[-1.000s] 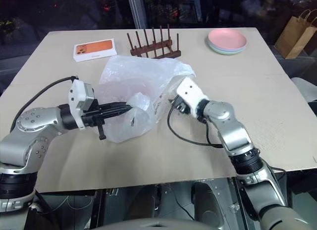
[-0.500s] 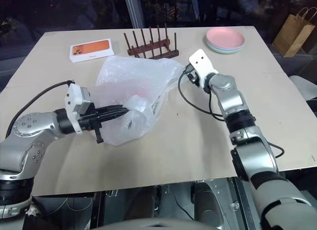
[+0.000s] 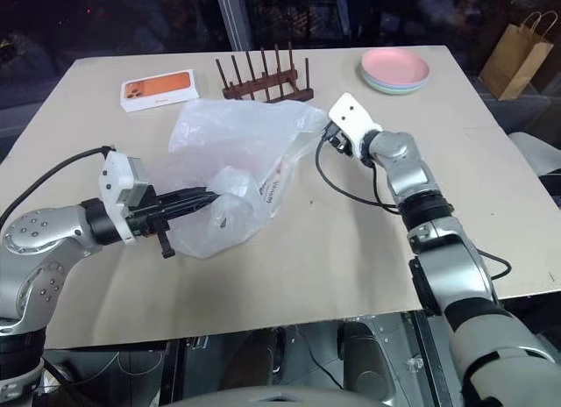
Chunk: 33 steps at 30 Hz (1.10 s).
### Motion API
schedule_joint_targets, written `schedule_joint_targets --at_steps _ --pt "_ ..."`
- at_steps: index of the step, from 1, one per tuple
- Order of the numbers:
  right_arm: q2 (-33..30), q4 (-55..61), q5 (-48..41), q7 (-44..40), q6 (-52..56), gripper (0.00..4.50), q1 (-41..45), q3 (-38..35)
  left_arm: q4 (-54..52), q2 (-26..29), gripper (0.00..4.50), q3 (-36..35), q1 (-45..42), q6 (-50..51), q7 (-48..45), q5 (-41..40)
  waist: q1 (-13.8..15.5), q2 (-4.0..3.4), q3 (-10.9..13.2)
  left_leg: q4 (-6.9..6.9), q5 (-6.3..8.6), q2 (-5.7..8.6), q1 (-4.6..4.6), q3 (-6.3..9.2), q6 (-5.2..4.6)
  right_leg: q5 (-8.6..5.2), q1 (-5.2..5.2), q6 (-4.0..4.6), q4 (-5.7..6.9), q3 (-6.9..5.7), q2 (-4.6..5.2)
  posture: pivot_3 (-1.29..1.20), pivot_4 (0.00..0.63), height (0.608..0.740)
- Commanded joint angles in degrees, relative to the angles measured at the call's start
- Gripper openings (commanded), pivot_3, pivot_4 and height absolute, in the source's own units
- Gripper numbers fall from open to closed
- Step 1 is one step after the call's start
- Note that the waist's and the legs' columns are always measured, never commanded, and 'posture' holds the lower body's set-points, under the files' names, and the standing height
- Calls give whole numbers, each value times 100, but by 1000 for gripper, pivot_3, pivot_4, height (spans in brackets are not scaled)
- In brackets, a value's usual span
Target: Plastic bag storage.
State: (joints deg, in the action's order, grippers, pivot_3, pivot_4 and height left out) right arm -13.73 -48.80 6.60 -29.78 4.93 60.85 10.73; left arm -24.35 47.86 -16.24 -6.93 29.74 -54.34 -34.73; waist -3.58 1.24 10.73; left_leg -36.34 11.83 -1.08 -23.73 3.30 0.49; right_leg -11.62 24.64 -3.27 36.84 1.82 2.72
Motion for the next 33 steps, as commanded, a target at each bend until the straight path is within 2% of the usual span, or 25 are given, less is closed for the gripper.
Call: schedule_joint_targets --at_steps 1,2,3,4,5,8,9,11,13,17,23,26,29,32,33 --pt "48 -336 -99 151 -400 431 498 -256 -251 16 0 -308 -55 308 162 -460 -12 0 0 0 0 0 -1 0 0 0 0 0 0 1 0 0 150 740" --pt "59 -384 -152 119 -431 85 550 -305 -227 49 0 -440 -53 534 165 -740 -17 0 0 -1 0 0 -2 0 0 0 0 0 -1 1 1 0 150 740" --pt "64 -426 -202 89 -453 30 597 -352 -172 47 0 -646 -83 770 208 -1118 -18 0 0 -1 0 1 -4 0 0 0 0 0 -2 1 1 0 150 740" --pt "64 -463 -227 64 -472 0 628 -385 -127 85 542 -792 -106 1002 220 -1422 -19 0 0 -1 0 1 -6 1 0 0 0 0 -3 1 2 0 150 740" --pt "50 -482 -228 31 -490 0 638 -397 -102 171 832 -938 -104 1256 186 -1745 -19 0 0 -1 0 1 -7 1 0 0 1 0 -4 1 3 0 150 740" --pt "29 -501 -199 -33 -527 0 630 -408 12 291 2125 -1232 -242 1803 404 -2439 -16 0 0 0 0 1 -7 2 0 0 0 0 -4 0 3 0 150 740" --pt "31 -463 -204 -59 -519 0 605 -408 44 509 2518 -1386 -164 2087 208 -2749 -16 1 0 0 0 1 -7 3 0 0 0 0 -4 -1 3 0 150 740" --pt "31 -395 -222 -110 -499 0 552 -412 -173 867 3472 -1389 -44 2201 -124 -2787 -36 2 1 0 0 2 -7 3 0 0 1 0 -3 -1 3 0 150 740" --pt "17 -363 -229 -132 -480 0 521 -423 -565 1043 3472 -1016 68 1722 -305 -2188 -39 -3 4 0 0 2 -6 1 0 0 1 0 -3 0 3 0 150 740" --pt "-3 -246 -251 -165 -376 0 431 -441 -1008 1042 3472 -32 91 712 -489 -1021 -20 -4 5 2 0 4 -5 0 1 0 1 1 -5 1 3 0 150 740" --pt "-83 125 -268 -169 -120 0 280 -423 -318 479 3472 1743 -1101 -168 40 826 29 -10 3 1 0 4 -5 0 1 0 2 1 -3 2 1 0 150 740" --pt "-134 389 -281 -182 53 0 185 -413 52 181 3472 2292 -1571 -295 181 1409 53 -13 4 -1 0 8 -4 0 1 1 -1 -1 -1 3 2 0 150 740" --pt "-182 640 -274 -191 239 0 82 -403 248 171 3472 2670 -1652 -676 -132 1806 12 -13 5 -1 0 8 -5 -9 0 1 4 0 0 15 2 0 150 740" --pt "-218 777 -281 -206 334 0 2 -395 577 -98 2695 2842 -1800 -1042 -173 2009 16 -13 5 2 0 8 -7 -10 0 0 7 1 -1 16 2 0 150 740" --pt "-232 802 -275 -205 353 0 -20 -389 671 -225 2166 2866 -1872 -1114 -217 1994 15 -13 5 2 0 8 -9 -11 0 0 8 0 -3 16 3 0 150 740"
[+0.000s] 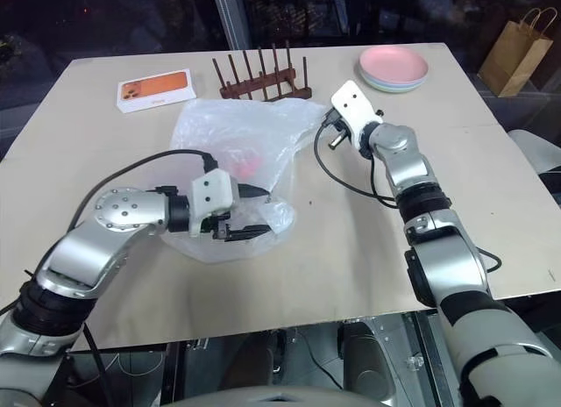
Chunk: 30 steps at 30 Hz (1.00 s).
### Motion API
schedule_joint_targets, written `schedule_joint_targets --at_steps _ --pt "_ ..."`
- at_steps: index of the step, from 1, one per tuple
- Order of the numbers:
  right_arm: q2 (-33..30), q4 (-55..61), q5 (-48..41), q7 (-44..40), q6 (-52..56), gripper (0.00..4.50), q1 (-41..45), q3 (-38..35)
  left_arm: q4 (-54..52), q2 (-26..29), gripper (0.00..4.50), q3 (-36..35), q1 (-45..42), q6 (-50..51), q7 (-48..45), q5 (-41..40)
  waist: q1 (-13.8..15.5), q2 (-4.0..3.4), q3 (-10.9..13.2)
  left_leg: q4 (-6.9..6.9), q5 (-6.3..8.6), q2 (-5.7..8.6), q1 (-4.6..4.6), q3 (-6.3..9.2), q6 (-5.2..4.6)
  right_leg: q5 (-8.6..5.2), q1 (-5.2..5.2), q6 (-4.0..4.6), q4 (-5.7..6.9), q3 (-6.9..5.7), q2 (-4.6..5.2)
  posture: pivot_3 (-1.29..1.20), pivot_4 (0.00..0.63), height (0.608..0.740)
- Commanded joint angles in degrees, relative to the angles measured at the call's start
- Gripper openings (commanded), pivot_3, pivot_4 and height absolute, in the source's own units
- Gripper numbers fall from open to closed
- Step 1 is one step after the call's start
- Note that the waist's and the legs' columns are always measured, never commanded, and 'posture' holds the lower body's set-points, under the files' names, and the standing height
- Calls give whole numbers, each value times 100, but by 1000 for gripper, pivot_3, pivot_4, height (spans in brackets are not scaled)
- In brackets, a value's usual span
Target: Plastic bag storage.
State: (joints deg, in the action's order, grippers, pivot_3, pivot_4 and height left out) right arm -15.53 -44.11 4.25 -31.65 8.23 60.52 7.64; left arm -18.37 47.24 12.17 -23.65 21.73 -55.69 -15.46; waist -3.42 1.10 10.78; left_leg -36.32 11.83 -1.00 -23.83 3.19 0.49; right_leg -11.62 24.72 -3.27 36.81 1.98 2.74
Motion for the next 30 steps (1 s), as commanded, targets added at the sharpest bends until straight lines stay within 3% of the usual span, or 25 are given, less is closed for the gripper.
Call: schedule_joint_targets --at_steps 1,3,5,10,12,17,24,30 --pt "-61 355 -39 -20 47 0 -3 -79 169 -265 1772 32 -252 -352 -142 36 3 0 0 0 0 0 0 0 0 0 0 0 0 0 0 0 150 740" --pt "-82 382 -59 -27 99 0 -13 -106 287 -430 850 -92 -257 -471 -283 -123 10 0 0 -2 0 1 0 -2 0 0 -1 -1 1 1 2 0 150 740" --pt "-111 388 -73 -39 125 0 11 -134 193 -652 74 -634 -214 -140 -241 -805 9 0 0 -3 0 1 1 -6 0 1 -1 -1 2 4 2 0 150 740" --pt "-99 543 -687 63 636 0 402 -772 626 -800 74 -2917 -1097 1722 810 -3602 0 9 7 -5 0 -3 -1 4 -1 0 2 -2 10 -2 1 0 150 740" --pt "-133 622 -1038 159 889 0 767 -1158 1287 -717 74 -3546 -1797 1911 1284 -4016 -2 5 10 -13 0 -4 -3 13 -1 1 2 -3 16 -13 0 0 150 740" --pt "-370 803 -1542 560 1262 0 1736 -1819 3082 -563 74 -4079 -3272 1191 1971 -3480 6 -5 15 -19 0 4 1 12 -1 1 -3 -3 21 -11 3 0 150 740" --pt "-843 1635 -1955 810 2219 0 2499 -2147 5004 -510 74 -3924 -4664 -187 2456 -2369 108 -1 14 -6 0 10 -11 14 0 1 -1 -2 1 -19 11 0 150 740" --pt "-1243 3221 -2236 847 3436 0 2210 -2002 5360 -724 74 -3607 -4711 -440 2129 -1967 114 -2 15 -1 0 28 -39 15 0 0 23 -3 1 -20 30 0 150 740"
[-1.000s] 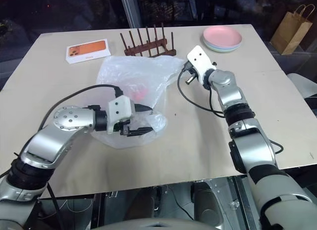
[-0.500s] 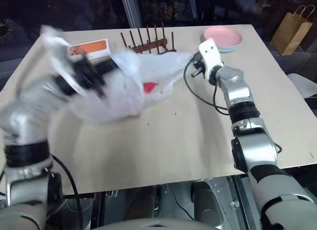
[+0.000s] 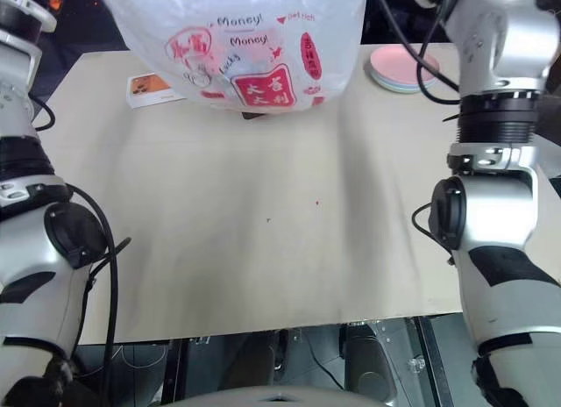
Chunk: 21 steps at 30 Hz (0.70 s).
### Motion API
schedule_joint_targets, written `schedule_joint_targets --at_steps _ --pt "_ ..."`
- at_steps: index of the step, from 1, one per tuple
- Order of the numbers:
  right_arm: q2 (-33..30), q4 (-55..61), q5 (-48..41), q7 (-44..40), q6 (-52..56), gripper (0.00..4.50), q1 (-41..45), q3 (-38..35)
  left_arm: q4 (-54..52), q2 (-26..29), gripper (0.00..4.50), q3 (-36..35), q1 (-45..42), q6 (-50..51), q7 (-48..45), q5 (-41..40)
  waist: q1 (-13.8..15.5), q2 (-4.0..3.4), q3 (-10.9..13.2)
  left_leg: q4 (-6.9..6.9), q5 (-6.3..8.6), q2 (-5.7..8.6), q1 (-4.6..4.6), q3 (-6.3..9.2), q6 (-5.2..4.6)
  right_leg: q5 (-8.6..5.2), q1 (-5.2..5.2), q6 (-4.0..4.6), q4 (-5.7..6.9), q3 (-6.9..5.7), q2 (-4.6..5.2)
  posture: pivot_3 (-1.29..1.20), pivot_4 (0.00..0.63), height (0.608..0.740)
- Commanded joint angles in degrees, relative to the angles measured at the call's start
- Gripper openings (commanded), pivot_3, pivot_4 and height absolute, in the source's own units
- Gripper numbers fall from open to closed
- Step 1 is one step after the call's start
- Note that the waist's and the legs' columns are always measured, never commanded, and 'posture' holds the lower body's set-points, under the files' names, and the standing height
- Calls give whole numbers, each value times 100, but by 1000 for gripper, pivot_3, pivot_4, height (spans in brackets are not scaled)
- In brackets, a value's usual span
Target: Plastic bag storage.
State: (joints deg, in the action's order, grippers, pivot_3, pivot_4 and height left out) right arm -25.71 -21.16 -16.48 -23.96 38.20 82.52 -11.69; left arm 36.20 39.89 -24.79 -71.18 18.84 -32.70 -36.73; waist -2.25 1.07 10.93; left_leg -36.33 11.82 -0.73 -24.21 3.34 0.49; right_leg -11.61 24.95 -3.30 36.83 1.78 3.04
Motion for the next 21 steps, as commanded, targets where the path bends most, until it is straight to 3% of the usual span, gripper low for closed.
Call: schedule_joint_targets --at_steps 1,4,10,14,18,21 --pt "-309 1247 -172 45 625 0 -147 10 -194 -2 74 116 155 -98 -231 168 -6 1 -1 0 0 0 -7 1 0 0 6 0 0 -1 0 0 150 740" --pt "-468 2656 -406 13 1281 0 -1077 93 -1132 -37 74 390 1199 79 -519 296 -29 0 -11 -2 0 -1 -16 1 0 0 14 0 7 -1 1 0 150 740" --pt "-749 5046 -495 60 1864 0 -3817 599 -3537 -440 74 781 3595 100 -562 351 -9 2 -14 -18 0 -1 -55 -4 -1 0 54 0 22 8 4 0 150 740" --pt "-368 5780 -430 335 1811 0 -5339 978 -4477 -723 74 1093 4564 17 -306 658 14 9 -18 -41 0 1 -51 -1 -1 1 48 -1 39 8 4 0 150 740" --pt "-409 5830 66 535 1391 0 -6507 1479 -4887 -777 74 1402 5352 -267 -423 1037 8 10 -19 -56 0 2 -23 -3 -2 0 24 -3 47 11 2 0 150 740" --pt "-410 6032 44 519 1330 0 -6976 1437 -4994 -682 74 1378 5744 -257 -546 1053 7 10 -18 -62 0 -3 47 -6 -2 -27 -45 1 44 12 -1 0 150 740"
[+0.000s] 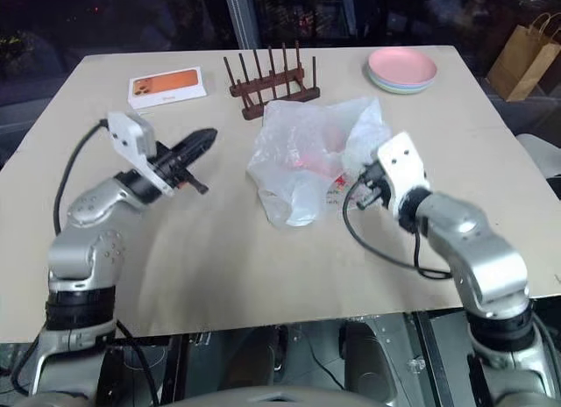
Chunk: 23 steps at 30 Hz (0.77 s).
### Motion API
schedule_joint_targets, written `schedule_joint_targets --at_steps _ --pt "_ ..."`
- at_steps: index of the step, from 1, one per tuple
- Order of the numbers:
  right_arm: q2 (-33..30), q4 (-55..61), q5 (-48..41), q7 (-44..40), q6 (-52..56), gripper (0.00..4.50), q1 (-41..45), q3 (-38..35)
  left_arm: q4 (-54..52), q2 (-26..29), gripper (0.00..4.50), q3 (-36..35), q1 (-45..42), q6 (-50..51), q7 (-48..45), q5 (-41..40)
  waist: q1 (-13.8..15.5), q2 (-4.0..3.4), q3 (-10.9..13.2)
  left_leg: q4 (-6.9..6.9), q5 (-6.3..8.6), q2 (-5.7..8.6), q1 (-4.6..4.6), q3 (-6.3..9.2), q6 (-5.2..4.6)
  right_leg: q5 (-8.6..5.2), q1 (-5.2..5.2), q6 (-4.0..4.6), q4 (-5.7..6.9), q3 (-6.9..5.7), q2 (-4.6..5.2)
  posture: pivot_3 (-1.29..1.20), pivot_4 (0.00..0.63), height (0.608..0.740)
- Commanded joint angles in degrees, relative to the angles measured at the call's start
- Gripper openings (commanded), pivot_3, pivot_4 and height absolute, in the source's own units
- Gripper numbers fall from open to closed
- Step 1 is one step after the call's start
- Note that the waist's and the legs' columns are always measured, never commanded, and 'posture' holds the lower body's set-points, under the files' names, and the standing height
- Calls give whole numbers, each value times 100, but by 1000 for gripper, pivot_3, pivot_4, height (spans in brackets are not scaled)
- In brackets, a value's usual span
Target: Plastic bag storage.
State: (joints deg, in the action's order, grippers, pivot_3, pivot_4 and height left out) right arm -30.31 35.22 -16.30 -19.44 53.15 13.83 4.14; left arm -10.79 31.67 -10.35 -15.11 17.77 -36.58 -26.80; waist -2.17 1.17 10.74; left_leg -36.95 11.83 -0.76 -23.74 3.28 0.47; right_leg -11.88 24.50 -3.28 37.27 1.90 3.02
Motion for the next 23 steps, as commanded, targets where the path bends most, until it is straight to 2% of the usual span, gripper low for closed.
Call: schedule_joint_targets --at_steps 1,2,3,4,6,9,12,15,18,23 --pt "74 455 -35 31 -197 0 -201 -243 -351 179 74 -84 278 -139 -268 5 -14 1 1 -1 0 -3 2 -1 0 -2 -1 -2 -1 0 -3 0 150 740" --pt "53 498 -35 3 -256 430 -322 -308 -393 192 450 -113 426 -129 -358 -55 -14 1 1 -11 0 -12 3 -1 0 -1 -1 -3 1 2 -11 0 150 740" --pt "13 537 -39 -50 -317 542 -449 -361 -428 200 565 -129 570 -119 -451 -105 -12 2 -1 -18 0 -15 4 -1 0 -1 -2 -3 6 2 -14 0 150 740" --pt "-38 574 -42 -112 -385 852 -605 -425 -463 197 829 -146 716 -109 -499 -126 -10 3 -2 -22 0 -21 4 -1 0 -1 -3 -3 8 2 -18 0 150 740" --pt "-227 663 31 -241 -553 1688 -930 -501 -546 189 1632 -213 944 -57 -499 -165 3 2 -6 -21 0 -22 6 -1 0 -1 -6 -2 6 1 -19 0 150 740" --pt "-487 904 36 -517 -1016 3221 -1528 -811 -717 210 3085 -376 1290 36 -484 -267 32 4 -6 -18 1 -22 -2 -2 1 -2 -5 -2 -8 1 -18 0 150 740" --pt "-661 1348 -380 -1072 -1232 4500 -2395 -1567 -927 324 4442 -600 1778 231 -456 -349 45 5 -7 -16 1 -23 -6 -4 0 -1 -6 -2 -18 0 -16 0 150 740" --pt "-861 1551 -687 -1789 -1521 4500 -3471 -2599 -1191 463 4442 -932 2311 620 -539 -733 64 8 -10 -10 2 -28 0 -7 0 -2 -12 -3 -28 0 -17 0 150 740" --pt "-844 1445 -930 -2093 -1662 4500 -3976 -3303 -1306 465 4442 -1241 2453 839 -354 -954 82 16 -14 -17 3 -37 6 -6 1 -1 -23 -5 -36 -9 -18 0 150 740" --pt "-885 935 -686 -2157 -2012 4500 -4060 -3273 -1093 428 4442 -1501 2145 995 -104 -1104 112 32 -45 -23 19 -52 14 -10 28 -1 -26 -4 -41 -23 -13 0 150 740"
